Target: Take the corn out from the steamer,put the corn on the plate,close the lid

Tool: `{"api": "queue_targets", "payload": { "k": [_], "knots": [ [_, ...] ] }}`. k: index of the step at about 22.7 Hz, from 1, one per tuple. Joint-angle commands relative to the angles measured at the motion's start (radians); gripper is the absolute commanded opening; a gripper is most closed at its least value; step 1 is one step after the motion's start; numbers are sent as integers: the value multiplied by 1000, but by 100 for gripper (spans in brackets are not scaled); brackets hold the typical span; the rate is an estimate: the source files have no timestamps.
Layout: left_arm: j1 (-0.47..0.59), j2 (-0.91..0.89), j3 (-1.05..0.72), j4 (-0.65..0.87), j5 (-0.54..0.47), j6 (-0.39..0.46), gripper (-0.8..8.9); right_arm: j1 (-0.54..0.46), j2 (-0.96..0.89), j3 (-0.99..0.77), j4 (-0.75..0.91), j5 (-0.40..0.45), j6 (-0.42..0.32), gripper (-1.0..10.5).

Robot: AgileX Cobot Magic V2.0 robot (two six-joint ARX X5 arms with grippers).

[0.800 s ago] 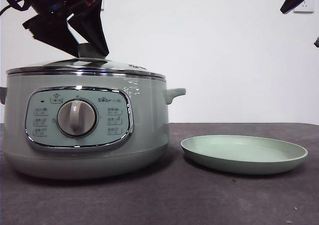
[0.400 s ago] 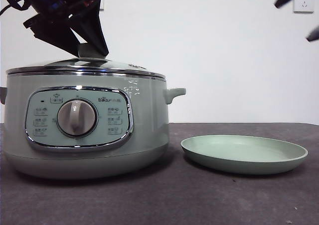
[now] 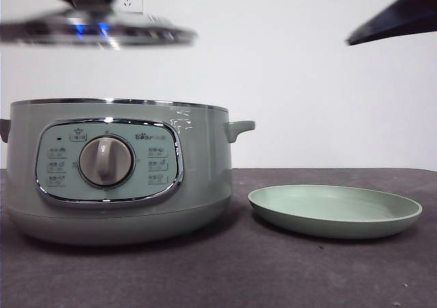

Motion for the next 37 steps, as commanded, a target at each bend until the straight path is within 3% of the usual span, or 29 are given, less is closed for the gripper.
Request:
{"api": "queue_targets", "payload": {
  "k": [1, 9, 15, 18, 23, 29, 30, 33, 37],
  "knots": [
    [2, -92, 8, 31, -37, 14, -9, 70, 76, 61, 10, 53, -13, 409],
    [3, -292, 8, -18, -188, 14, -9, 242, 405, 375, -124, 163, -99, 409],
    [3, -432, 8, -91, -270, 14, -9, 376, 779, 795, -340, 311, -159, 409],
    [2, -447, 8, -126, -293, 14, -9, 428, 925, 942, -365, 386, -188, 409],
    [2, -447, 8, -156, -293, 10, -9, 488, 1094, 1037, -367, 509, -200, 409],
    [3, -447, 8, -158, -293, 8, -9, 491, 1204, 1037, -366, 516, -201, 404],
    [2, -447, 8, -159, -293, 8, -9, 491, 1218, 1037, -364, 516, -200, 375],
    [3, -447, 8, -168, -294, 8, -9, 494, 1236, 1037, -356, 546, -198, 21],
    [3, -447, 8, -172, -320, 9, -9, 504, 1172, 1072, -335, 598, -198, -16]
  ]
}}
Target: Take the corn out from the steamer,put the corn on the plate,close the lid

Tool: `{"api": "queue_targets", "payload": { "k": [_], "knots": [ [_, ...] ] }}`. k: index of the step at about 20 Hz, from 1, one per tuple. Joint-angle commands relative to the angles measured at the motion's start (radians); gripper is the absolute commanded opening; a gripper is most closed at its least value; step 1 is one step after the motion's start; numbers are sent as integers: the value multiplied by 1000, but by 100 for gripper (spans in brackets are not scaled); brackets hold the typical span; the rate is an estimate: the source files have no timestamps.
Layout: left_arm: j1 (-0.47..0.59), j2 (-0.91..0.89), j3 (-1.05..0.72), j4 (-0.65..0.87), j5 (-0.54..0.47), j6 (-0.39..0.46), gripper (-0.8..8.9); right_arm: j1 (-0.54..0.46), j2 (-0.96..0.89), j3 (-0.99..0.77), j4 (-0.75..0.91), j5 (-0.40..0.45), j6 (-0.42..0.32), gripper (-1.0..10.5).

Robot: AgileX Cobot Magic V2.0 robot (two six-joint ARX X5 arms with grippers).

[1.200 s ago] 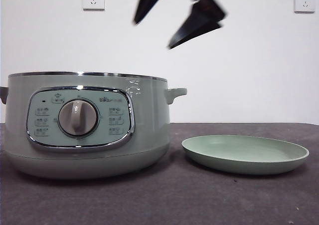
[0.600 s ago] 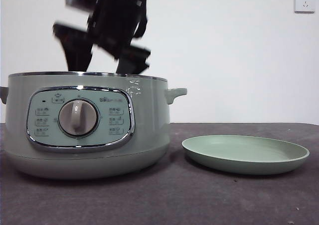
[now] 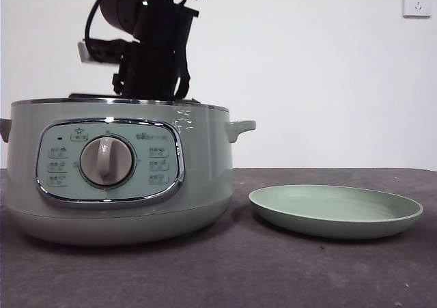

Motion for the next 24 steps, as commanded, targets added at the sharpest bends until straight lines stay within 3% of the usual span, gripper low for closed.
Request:
{"api": "queue_targets", "payload": {
  "k": [1, 3, 7, 11, 15, 24],
  "knots": [
    [2, -12, 8, 46, -17, 5, -9, -7, -77, 13, -4, 7, -1, -16],
    [2, -12, 8, 47, -17, 5, -9, -33, -168, 13, -51, 55, -1, -16],
    [1, 19, 8, 71, -10, 5, -9, -146, -342, 13, -314, 50, 0, -16],
    [1, 91, 8, 90, 48, 3, -9, -298, -398, 6, -583, 48, 92, -16],
    [1, 143, 8, 103, 102, 2, -9, -376, -398, -134, -555, 47, 123, -16],
    [1, 183, 8, 138, 147, -5, -9, -391, -398, -574, -105, 46, 150, -16]
  ]
}}
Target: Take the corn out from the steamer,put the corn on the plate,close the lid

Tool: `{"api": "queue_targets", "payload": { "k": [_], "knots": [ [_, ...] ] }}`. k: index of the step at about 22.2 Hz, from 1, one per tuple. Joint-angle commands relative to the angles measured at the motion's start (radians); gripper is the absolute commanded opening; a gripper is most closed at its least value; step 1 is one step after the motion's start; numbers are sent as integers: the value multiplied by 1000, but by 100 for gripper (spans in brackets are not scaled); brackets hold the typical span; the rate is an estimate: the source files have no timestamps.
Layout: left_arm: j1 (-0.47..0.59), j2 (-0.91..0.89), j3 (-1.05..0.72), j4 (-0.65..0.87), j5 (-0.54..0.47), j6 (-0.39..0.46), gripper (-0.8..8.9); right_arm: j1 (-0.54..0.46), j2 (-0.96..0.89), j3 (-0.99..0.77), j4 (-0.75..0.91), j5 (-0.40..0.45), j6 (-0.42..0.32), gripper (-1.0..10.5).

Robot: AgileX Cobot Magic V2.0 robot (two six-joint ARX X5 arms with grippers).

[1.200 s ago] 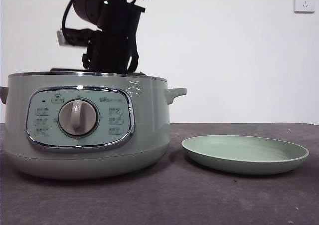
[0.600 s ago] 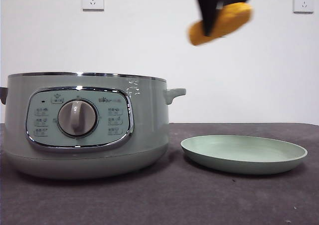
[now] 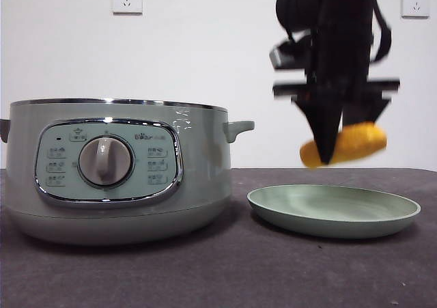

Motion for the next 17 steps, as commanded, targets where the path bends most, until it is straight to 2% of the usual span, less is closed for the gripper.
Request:
{"api": "queue_targets", "payload": {
  "k": [1, 8, 17],
  "knots": [
    [2, -7, 8, 56, -2, -3, -9, 1, 12, -89, 116, -2, 16, -16],
    [2, -6, 8, 57, -2, -3, -9, -1, 13, -232, 320, -26, 16, -3],
    [2, -3, 8, 57, -2, -3, -9, -8, 13, -240, 323, -26, 16, 288]
  ]
}}
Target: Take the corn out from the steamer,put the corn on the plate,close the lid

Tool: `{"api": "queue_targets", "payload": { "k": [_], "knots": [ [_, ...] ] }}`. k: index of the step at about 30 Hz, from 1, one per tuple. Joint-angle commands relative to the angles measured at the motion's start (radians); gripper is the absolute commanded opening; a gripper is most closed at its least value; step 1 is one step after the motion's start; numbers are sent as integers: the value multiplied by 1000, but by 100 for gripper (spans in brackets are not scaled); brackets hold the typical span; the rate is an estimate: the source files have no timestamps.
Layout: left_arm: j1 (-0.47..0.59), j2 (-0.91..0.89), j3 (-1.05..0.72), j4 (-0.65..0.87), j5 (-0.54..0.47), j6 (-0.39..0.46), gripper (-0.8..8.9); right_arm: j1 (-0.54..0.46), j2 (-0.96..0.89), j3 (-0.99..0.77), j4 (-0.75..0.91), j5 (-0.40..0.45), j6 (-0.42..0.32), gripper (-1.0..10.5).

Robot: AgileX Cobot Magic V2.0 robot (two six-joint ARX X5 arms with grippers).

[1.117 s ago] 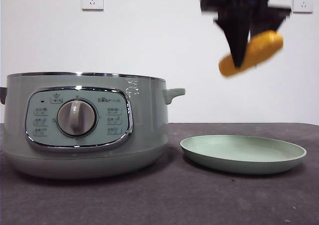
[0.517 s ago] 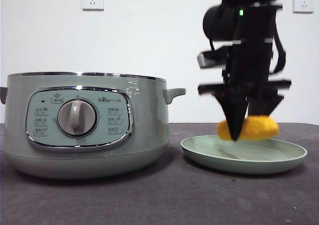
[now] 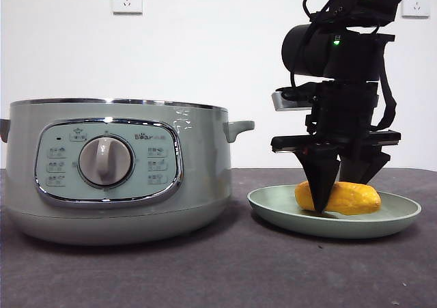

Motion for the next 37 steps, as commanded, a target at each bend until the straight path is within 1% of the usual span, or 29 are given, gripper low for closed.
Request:
{"api": "queue_targets", "payload": {
  "k": [1, 4, 9, 13, 17, 24, 30, 33, 35, 37],
  "knots": [
    [2, -5, 8, 54, -2, -3, -9, -7, 13, -7, 2, 1, 10, 320],
    [2, 3, 8, 54, 0, -3, -9, -11, 13, -7, 1, 2, 18, 422],
    [2, 32, 8, 60, 51, -3, -9, -11, 3, -7, -5, 2, 25, 413],
    [2, 75, 8, 68, 60, -22, -9, -11, -45, -7, -23, 0, 26, 409],
    [2, 139, 8, 96, 132, -37, -9, -11, -135, -7, -48, 0, 26, 409],
    [1, 267, 8, 160, 206, -72, -9, -11, -323, -7, -82, 2, 29, 409],
    [0, 365, 8, 180, 212, -80, -9, -11, -475, -7, -112, 2, 29, 409],
    [0, 406, 8, 182, 240, -84, -9, -11, -537, -7, -126, 3, 29, 409],
    [-4, 429, 8, 182, 262, -101, -9, -11, -574, -7, -137, 4, 29, 409],
    [-14, 444, 8, 182, 260, -101, -9, -11, -601, -7, -146, 6, 29, 409]
  ]
}}
